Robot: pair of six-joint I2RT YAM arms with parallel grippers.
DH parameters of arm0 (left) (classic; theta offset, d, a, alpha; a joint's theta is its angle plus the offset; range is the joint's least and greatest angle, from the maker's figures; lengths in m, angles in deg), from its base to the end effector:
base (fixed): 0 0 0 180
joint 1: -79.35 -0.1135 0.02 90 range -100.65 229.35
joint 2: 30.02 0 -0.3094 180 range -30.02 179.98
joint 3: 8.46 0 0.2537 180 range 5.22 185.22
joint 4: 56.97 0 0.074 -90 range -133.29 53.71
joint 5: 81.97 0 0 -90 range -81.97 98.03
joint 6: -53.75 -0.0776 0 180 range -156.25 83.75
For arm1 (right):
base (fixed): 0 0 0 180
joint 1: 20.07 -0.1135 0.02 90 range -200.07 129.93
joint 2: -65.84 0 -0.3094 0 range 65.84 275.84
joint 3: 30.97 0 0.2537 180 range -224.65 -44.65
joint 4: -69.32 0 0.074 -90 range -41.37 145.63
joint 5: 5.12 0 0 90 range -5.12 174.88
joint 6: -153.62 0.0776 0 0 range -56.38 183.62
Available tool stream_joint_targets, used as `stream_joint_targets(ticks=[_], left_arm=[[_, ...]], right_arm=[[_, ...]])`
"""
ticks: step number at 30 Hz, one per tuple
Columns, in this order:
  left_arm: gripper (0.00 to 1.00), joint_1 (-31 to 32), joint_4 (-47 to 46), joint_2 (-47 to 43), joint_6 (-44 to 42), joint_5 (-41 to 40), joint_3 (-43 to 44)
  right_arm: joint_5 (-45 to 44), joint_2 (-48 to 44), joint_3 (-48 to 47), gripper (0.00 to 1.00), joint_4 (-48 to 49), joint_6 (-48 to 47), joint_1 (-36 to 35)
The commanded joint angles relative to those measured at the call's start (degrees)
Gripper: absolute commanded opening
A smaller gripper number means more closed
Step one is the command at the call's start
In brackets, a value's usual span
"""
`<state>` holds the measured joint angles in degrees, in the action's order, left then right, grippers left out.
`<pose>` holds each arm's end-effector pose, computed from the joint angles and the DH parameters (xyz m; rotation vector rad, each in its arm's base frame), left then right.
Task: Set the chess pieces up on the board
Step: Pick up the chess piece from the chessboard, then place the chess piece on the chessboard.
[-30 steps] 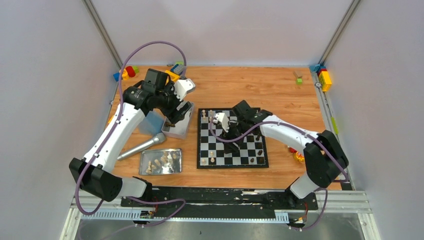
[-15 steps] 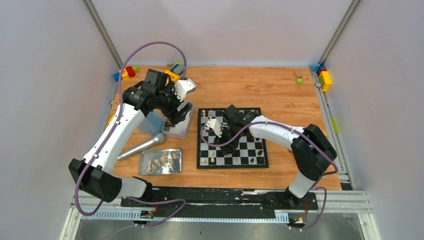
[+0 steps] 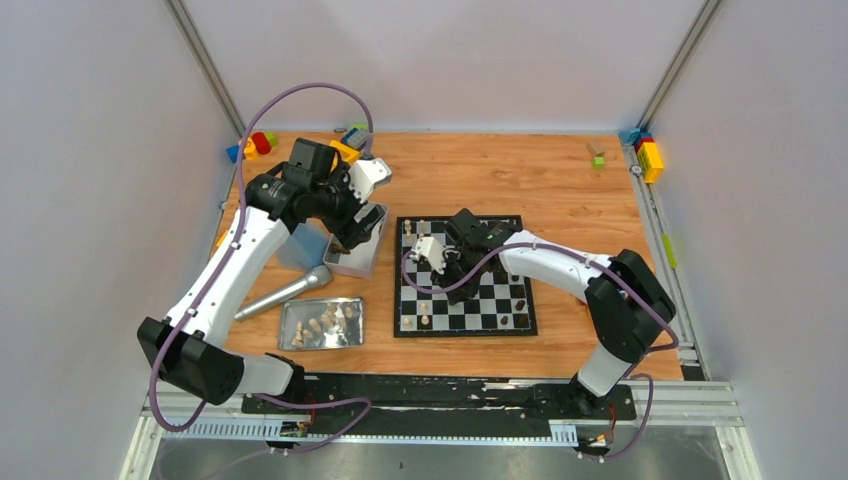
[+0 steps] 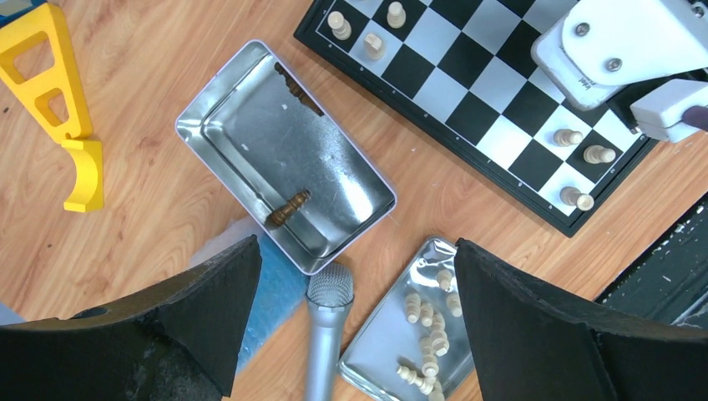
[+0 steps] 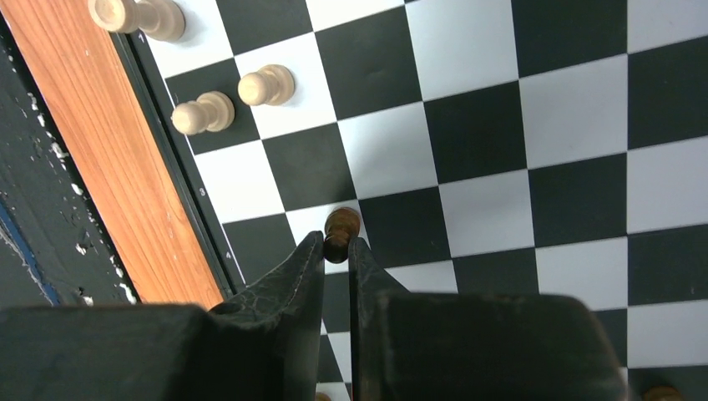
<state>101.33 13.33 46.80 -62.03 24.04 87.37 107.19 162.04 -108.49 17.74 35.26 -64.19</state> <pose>0.2537 -0.1255 0.3814 1.0984 2.1831 -0.3146 0.2257 0.2599 0.2026 -1.7277 2.1952 0.6119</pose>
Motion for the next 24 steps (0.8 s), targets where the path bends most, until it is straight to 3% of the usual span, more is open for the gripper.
stream_joint_targets(ticks=[1, 14, 24], left_arm=[[0.93, -0.27, -1.14, -1.33, 0.56, 0.88, 0.96], [0.95, -0.21, -1.85, -1.49, 1.04, -0.56, 0.97], [0.96, -0.27, -1.78, -1.03, 1.17, -0.30, 1.10]], right_arm=[[-2.59, -5.25, -1.13, 0.03, -2.15, -1.62, 1.19], [-3.92, -14.16, 5.86, 0.02, -5.41, -4.13, 12.03], [-5.84, -13.28, 8.52, 0.02, -5.71, -5.06, 14.19]])
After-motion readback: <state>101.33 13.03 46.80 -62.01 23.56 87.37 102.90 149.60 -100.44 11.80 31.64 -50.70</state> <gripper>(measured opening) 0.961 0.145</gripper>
